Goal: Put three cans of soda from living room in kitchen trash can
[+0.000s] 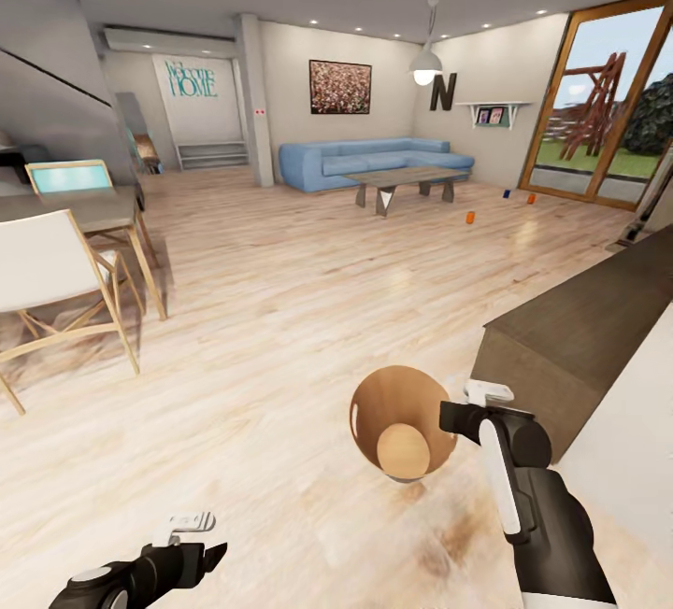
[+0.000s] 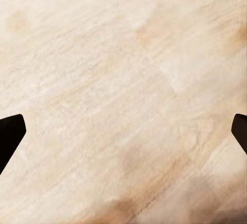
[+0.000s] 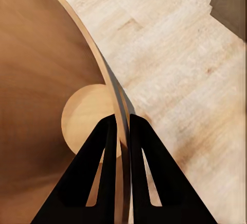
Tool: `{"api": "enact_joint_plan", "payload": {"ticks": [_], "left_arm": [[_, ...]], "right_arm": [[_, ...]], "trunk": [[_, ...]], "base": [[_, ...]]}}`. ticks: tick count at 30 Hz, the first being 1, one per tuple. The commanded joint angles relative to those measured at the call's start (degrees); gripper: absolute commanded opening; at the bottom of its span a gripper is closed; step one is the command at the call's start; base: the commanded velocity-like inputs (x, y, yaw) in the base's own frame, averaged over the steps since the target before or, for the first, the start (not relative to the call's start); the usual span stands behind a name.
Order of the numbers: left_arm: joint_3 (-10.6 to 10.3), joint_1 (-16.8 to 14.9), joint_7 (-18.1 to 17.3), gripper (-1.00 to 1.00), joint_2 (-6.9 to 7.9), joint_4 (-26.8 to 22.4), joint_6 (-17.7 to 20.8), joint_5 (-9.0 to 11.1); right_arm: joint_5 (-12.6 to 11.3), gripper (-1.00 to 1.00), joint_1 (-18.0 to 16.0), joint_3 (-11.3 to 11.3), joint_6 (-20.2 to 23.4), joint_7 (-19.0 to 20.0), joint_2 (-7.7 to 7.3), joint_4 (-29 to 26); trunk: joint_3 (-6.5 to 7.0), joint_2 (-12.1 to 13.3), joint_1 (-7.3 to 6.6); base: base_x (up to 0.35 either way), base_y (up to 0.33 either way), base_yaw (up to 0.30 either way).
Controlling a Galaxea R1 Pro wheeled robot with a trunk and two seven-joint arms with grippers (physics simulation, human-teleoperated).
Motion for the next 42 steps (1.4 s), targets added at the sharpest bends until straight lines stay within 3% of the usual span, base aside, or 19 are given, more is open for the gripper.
{"api": "enact_joint_plan", "payload": {"ticks": [1, 25, 42], "left_arm": [[0.0, 0.0, 0.0, 1.00, -0.01, 0.0, 0.0, 0.0], [0.0, 0.0, 0.0, 1.00, -0.14, 0.1, 0.2, 0.0], [0.2, 0.0, 0.0, 1.00, 0.13, 0.3, 0.3, 0.0]], "right_arm": [[-1.6, -1.00, 0.0, 0.0, 0.0, 0.3, 0.01, 0.0], [-1.5, -1.00, 0.0, -0.3, 0.0, 0.0, 0.05, 0.0], [-1.5, -1.00, 0.0, -0.2, 0.0, 0.0, 0.10, 0.0]], "trunk": [[0.01, 0.0, 0.00], [0.01, 0.0, 0.00], [0.01, 0.0, 0.00]], "base": [[0.000, 0.000, -0.031], [0.003, 0.000, -0.002], [0.297, 0.118, 0.000]]}}
